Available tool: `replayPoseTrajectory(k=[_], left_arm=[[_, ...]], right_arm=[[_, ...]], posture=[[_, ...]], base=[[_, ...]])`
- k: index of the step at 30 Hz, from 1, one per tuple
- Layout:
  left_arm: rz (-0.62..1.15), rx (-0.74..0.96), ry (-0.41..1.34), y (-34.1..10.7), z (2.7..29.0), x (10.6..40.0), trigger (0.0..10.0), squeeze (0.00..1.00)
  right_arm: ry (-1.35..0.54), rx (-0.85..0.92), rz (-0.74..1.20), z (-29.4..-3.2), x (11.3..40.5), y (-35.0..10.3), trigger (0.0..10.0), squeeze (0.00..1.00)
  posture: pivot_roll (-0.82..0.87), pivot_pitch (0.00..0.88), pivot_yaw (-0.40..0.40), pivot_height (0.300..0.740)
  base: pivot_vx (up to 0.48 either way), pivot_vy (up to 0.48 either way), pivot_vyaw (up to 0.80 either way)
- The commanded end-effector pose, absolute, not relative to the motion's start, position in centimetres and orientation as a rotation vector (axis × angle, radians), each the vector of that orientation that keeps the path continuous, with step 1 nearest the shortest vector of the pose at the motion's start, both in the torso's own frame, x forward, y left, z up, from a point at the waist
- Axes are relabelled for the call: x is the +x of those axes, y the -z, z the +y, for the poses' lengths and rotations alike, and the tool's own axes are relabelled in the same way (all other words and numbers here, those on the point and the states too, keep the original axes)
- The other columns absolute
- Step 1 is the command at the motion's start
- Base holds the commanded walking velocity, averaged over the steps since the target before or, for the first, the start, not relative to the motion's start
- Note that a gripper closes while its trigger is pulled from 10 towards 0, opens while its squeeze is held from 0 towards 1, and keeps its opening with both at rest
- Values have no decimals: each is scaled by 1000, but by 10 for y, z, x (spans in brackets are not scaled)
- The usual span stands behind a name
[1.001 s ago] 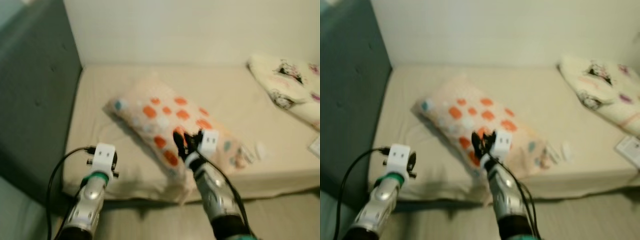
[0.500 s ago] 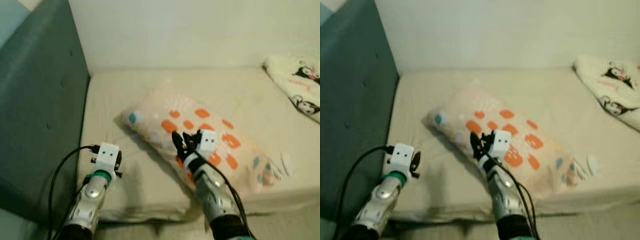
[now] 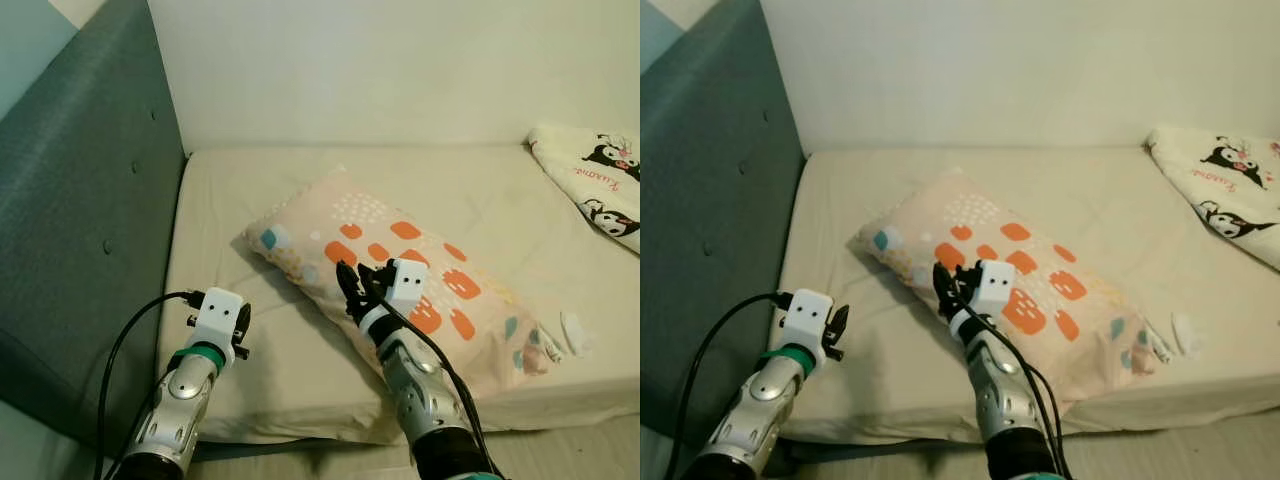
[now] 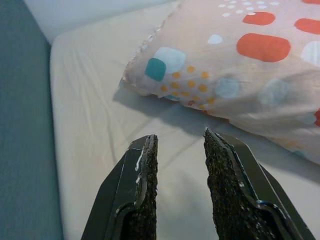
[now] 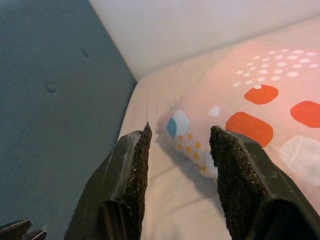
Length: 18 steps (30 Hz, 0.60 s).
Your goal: Clean up the room
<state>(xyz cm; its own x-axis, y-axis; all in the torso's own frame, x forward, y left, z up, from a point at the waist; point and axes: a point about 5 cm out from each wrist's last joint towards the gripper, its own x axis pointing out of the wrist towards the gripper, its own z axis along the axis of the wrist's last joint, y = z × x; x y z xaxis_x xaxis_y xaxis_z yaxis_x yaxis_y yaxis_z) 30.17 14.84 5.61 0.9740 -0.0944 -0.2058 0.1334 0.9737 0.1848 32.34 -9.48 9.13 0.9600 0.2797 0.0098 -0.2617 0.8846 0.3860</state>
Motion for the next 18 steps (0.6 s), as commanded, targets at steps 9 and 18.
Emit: replayPoseTrajectory(k=[9,18], left_arm=[[213,179,104,-53,149,299,10000,0],[220,161,81,-52,154,300,10000,0]], right_arm=[[-280,390,70,-95,322,-85,10000,0],[-282,385,72,-95,321,-85,10000,0]], posture=[[44,15,22,740],[42,13,21,740]], base=[[0,-264,0],[0,0,0]])
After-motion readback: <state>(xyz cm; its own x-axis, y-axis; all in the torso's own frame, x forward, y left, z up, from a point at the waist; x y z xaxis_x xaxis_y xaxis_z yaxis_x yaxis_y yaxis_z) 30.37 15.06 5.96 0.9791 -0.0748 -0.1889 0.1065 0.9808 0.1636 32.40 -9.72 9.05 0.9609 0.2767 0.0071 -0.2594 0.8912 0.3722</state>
